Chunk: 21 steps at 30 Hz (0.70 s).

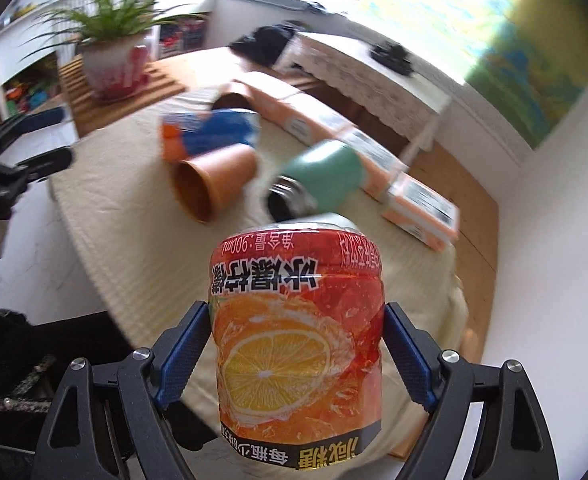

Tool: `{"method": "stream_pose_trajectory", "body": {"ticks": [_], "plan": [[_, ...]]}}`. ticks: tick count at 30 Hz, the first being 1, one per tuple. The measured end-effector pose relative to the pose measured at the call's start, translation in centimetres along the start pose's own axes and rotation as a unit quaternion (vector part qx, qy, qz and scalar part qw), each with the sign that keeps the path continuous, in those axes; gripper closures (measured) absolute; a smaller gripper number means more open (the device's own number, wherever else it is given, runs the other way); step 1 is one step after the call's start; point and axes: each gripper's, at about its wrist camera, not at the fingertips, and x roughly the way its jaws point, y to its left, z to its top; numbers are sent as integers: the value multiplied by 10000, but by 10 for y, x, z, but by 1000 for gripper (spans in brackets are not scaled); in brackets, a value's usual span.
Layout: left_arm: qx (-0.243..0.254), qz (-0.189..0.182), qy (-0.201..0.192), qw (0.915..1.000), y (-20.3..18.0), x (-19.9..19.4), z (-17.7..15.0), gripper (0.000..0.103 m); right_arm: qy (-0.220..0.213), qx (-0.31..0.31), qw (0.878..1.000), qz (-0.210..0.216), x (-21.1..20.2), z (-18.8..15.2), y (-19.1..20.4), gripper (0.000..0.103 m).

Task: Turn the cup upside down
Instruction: 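Lift the lemon-print jar with the right gripper and rotate it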

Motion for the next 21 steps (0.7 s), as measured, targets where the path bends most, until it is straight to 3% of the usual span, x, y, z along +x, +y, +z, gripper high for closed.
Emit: {"method": "stream_pose_trajectory", "body": {"ticks": [11,21], "plan": [[-320,325,117,9989,45,-9,-11,1,364,-887,9914,891,72,49,89,20],[-455,265,172,9985,52,-7,-13,1,440,-871,9889,1118,84,63,105,19]]}}
